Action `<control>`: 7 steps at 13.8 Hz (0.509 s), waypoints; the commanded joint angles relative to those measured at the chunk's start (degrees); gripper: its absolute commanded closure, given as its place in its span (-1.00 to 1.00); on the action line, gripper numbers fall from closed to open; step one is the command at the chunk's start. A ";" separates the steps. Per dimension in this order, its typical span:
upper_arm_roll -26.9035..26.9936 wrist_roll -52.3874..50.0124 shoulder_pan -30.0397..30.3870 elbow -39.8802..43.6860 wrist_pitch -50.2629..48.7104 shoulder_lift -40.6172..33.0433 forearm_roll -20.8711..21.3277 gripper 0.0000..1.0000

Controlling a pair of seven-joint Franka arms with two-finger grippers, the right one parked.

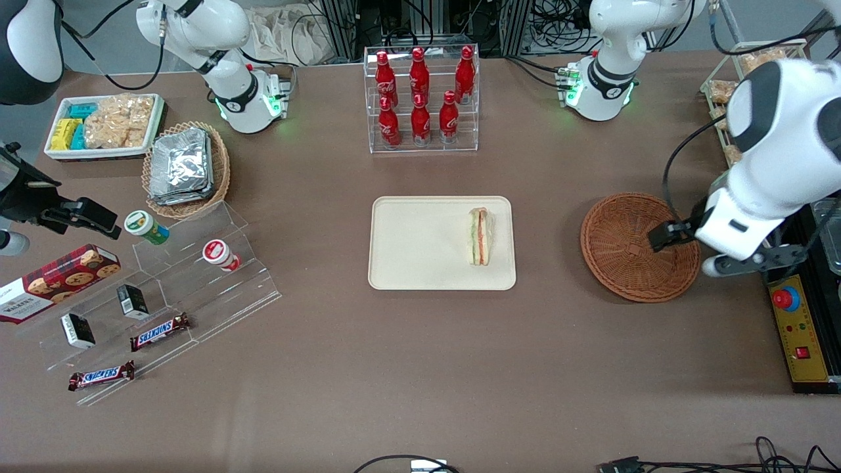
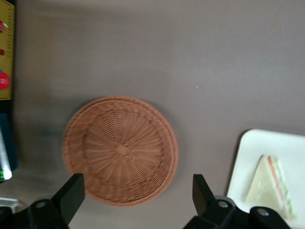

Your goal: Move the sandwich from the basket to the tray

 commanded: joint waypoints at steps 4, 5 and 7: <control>4.51 11.48 -1.25 -0.33 -6.86 -8.02 -3.98 -1.00; 5.12 12.02 -1.25 -0.33 -7.82 -9.25 -5.04 -1.00; 6.18 12.20 -1.34 0.02 -9.85 -10.49 -5.22 -1.00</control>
